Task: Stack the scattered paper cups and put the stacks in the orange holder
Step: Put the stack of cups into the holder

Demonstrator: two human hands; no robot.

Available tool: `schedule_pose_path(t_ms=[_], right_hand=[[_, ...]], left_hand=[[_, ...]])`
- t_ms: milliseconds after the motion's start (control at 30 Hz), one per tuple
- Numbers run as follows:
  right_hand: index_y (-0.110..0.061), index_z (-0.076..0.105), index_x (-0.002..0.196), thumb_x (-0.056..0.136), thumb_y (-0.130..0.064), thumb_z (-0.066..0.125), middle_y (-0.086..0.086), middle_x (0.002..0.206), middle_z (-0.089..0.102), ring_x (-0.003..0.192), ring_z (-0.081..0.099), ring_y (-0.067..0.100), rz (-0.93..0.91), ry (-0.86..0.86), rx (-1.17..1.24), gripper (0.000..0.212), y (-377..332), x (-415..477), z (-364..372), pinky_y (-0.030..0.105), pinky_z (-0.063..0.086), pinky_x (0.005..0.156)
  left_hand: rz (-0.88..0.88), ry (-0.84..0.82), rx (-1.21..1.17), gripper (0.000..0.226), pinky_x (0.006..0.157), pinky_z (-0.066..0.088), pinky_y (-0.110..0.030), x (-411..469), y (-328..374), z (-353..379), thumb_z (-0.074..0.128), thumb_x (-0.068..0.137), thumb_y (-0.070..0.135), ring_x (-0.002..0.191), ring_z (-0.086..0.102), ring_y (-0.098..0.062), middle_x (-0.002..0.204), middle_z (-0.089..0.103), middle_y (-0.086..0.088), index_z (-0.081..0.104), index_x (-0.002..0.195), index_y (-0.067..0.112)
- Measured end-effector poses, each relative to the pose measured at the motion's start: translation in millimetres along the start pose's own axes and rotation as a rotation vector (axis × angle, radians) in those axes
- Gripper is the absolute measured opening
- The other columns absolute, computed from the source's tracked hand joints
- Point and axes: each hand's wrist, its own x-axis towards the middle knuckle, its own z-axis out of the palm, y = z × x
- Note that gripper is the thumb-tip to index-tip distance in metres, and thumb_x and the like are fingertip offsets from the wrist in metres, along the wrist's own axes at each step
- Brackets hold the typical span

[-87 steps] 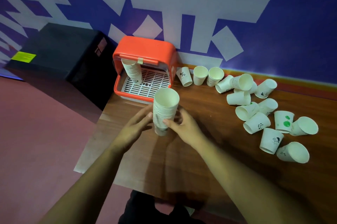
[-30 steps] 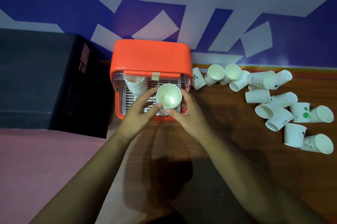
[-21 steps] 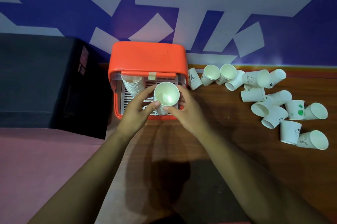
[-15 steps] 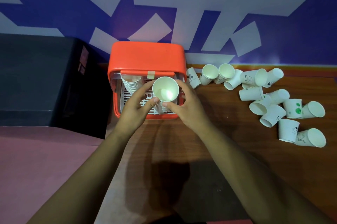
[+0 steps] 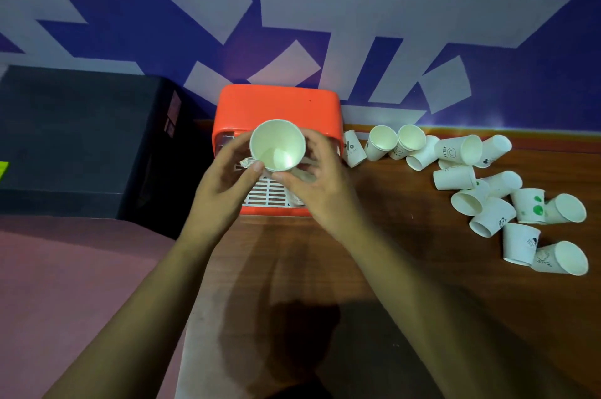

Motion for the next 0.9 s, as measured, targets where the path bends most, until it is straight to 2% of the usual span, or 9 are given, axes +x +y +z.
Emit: schedule_pose_path(t_ms=[100, 267, 400, 500, 633, 733, 833, 900], right_hand=[[-0.033, 0.05, 0.13, 0.075, -0.031, 0.08, -0.017, 0.124, 0.059, 0.117, 0.059, 0.011, 0.035, -0.022, 0.006, 0.063, 15, -4, 29, 0.043, 0.051, 0.099], [-0.021, 0.051, 0.133, 0.078, -0.016, 0.079, -0.005, 0.124, 0.062, 0.112, 0.062, 0.011, 0.116, -0.031, -0.013, 0.062, 56, -12, 64, 0.041, 0.055, 0.092], [-0.022, 0.053, 0.131, 0.078, -0.015, 0.078, -0.005, 0.122, 0.061, 0.112, 0.061, 0.013, 0.164, -0.033, -0.052, 0.059, 81, -8, 80, 0.044, 0.054, 0.092], [-0.023, 0.051, 0.134, 0.081, -0.018, 0.076, -0.009, 0.122, 0.061, 0.113, 0.06, 0.009, 0.194, -0.045, -0.083, 0.058, 93, -1, 87, 0.039, 0.053, 0.096], [-0.025, 0.048, 0.136, 0.082, -0.023, 0.074, -0.012, 0.124, 0.061, 0.112, 0.06, 0.008, 0.253, -0.057, -0.128, 0.059, 104, 14, 95, 0.038, 0.052, 0.097], [-0.027, 0.048, 0.135, 0.082, -0.024, 0.074, -0.011, 0.122, 0.062, 0.109, 0.062, 0.011, 0.29, -0.075, -0.18, 0.06, 111, 23, 102, 0.038, 0.053, 0.095], [-0.022, 0.048, 0.134, 0.085, -0.019, 0.074, -0.015, 0.112, 0.057, 0.102, 0.062, 0.011, 0.305, -0.114, -0.234, 0.056, 117, 27, 104, 0.029, 0.051, 0.087], [-0.018, 0.049, 0.133, 0.086, -0.021, 0.073, -0.012, 0.11, 0.056, 0.1, 0.06, 0.012, 0.306, -0.139, -0.29, 0.053, 120, 28, 104, 0.022, 0.043, 0.08]], left_hand=[[-0.072, 0.039, 0.006, 0.036, 0.11, 0.046, -0.044, -14, -19, -21, 0.06, 0.097, 0.019, 0.125, 0.06, -0.021, 0.132, 0.065, 0.0, 0.059, 0.133, 0.021], [-0.222, 0.043, 0.024, 0.038, 0.111, 0.045, -0.048, -31, -63, -35, 0.062, 0.096, 0.02, 0.125, 0.061, -0.019, 0.132, 0.066, -0.001, 0.06, 0.134, 0.023], [-0.284, 0.053, 0.047, 0.038, 0.11, 0.045, -0.053, -29, -92, -35, 0.064, 0.095, 0.026, 0.124, 0.061, -0.018, 0.133, 0.065, 0.001, 0.061, 0.132, 0.028], [-0.282, 0.043, 0.072, 0.037, 0.109, 0.047, -0.049, -19, -107, -36, 0.063, 0.095, 0.028, 0.124, 0.061, -0.016, 0.135, 0.064, 0.003, 0.061, 0.132, 0.035], [-0.31, 0.027, 0.052, 0.038, 0.105, 0.051, -0.035, -4, -121, -39, 0.06, 0.1, 0.015, 0.122, 0.062, -0.009, 0.132, 0.066, 0.006, 0.058, 0.136, 0.025], [-0.359, 0.027, 0.144, 0.039, 0.106, 0.05, -0.035, 3, -134, -44, 0.06, 0.1, 0.016, 0.12, 0.063, -0.003, 0.13, 0.067, 0.011, 0.057, 0.138, 0.025], [-0.399, -0.017, 0.255, 0.039, 0.105, 0.052, -0.041, 5, -144, -48, 0.061, 0.099, 0.022, 0.118, 0.064, -0.003, 0.126, 0.069, 0.013, 0.057, 0.136, 0.034], [-0.398, -0.032, 0.343, 0.039, 0.101, 0.053, -0.036, 7, -144, -46, 0.061, 0.098, 0.023, 0.112, 0.065, -0.004, 0.121, 0.07, 0.013, 0.058, 0.135, 0.034]])
